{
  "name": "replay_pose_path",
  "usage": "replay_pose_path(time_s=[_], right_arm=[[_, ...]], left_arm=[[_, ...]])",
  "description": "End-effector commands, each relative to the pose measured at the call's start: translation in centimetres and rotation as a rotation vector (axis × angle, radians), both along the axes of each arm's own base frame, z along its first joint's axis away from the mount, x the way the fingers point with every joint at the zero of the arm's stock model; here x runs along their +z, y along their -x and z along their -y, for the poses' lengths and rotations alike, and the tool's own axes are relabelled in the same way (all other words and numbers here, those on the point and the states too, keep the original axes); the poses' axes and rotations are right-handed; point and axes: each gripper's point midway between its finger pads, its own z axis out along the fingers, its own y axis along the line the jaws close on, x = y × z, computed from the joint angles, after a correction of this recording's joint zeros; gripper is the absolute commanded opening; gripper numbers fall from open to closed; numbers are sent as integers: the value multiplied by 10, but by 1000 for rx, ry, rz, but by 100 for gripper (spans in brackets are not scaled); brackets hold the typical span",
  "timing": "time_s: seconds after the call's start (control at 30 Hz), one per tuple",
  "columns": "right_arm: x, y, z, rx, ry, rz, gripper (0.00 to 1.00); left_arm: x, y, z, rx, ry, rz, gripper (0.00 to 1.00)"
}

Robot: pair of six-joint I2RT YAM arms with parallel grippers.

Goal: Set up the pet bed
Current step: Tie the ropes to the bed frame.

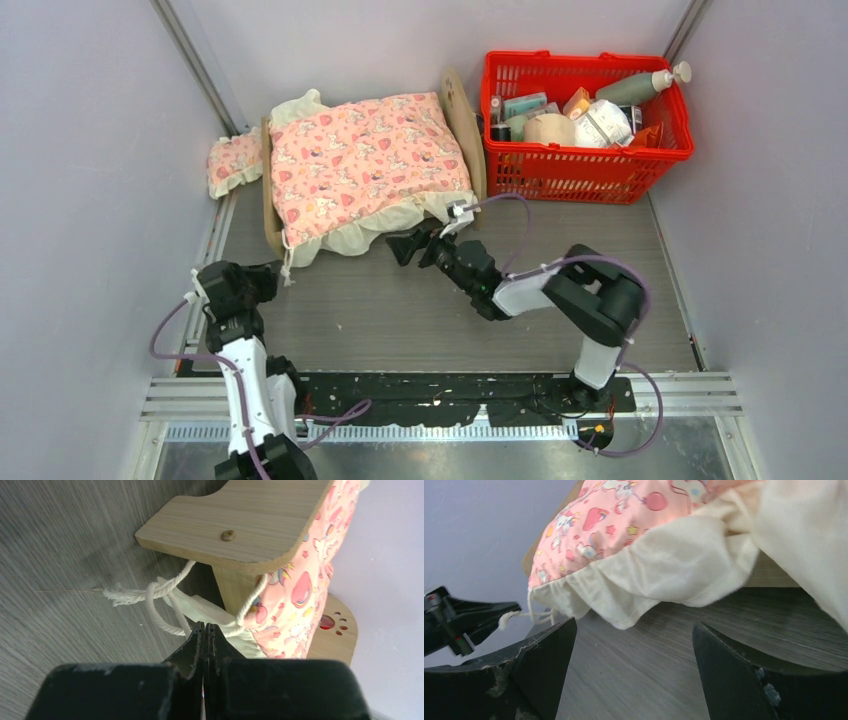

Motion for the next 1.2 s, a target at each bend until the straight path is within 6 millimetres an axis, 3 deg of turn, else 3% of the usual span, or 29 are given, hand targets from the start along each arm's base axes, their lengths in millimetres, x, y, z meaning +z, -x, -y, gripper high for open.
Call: replay_pose_path(time_s=[0.0, 0.03, 0.07, 0.13, 0.23, 0.4, 0.43, 0.47, 0.5, 0.53, 0.73, 0.77, 0.87, 0.97, 1.0, 1.03, 1.07, 1.1, 1.13, 1.17], right_arm=[[52, 11, -4, 85, 198, 34, 94], [41, 10, 2, 71, 291, -25, 95], [51, 8, 11, 45, 338, -1, 96], [50, 7, 18, 45, 458, 1, 96], [61, 4, 6, 86, 458, 85, 97], [60, 10, -32, 88, 381, 136, 91], [55, 15, -43, 86, 373, 130, 89], [63, 16, -52, 86, 331, 147, 86], [52, 25, -65, 108, 324, 128, 85], [59, 28, -76, 112, 289, 141, 84], [37, 62, -135, 205, 126, 91, 79], [26, 66, -145, 232, 82, 55, 79], [1, 73, -175, 315, 3, -11, 77], [2, 78, -200, 391, -63, -1, 76], [-12, 80, -206, 411, -68, -24, 76], [-8, 79, -211, 420, -94, -17, 76], [-25, 81, -215, 434, -92, -47, 76], [-21, 80, -220, 440, -116, -41, 76], [-35, 80, -224, 451, -114, -63, 76], [-30, 79, -229, 460, -132, -57, 76]], left_arm=[[-8, -9, -8, -27, -68, -14, 0], [-7, -12, -8, -39, -79, -10, 0], [-8, -13, -8, -46, -84, -14, 0], [-6, -16, -11, -45, -92, -14, 0], [-1, -20, -15, -34, -100, -2, 0], [1, -26, -18, -19, -76, -10, 0], [1, -27, -18, -20, -67, -9, 0], [0, -29, -18, -21, -59, -13, 0], [-1, -29, -18, -22, -51, -17, 0], [-1, -30, -18, -21, -46, -21, 0], [-1, -32, -19, -9, -19, -38, 0], [-2, -31, -18, -5, -6, -43, 0], [-4, -32, -17, -2, 20, -47, 0], [-4, -31, -16, 4, 33, -51, 0], [-4, -31, -17, 8, 35, -53, 0], [-4, -30, -17, 13, 35, -53, 0], [-3, -30, -17, 18, 38, -53, 0], [-3, -30, -18, 22, 39, -52, 0], [-2, -30, -18, 24, 41, -49, 0], [-1, -30, -18, 26, 43, -46, 0]])
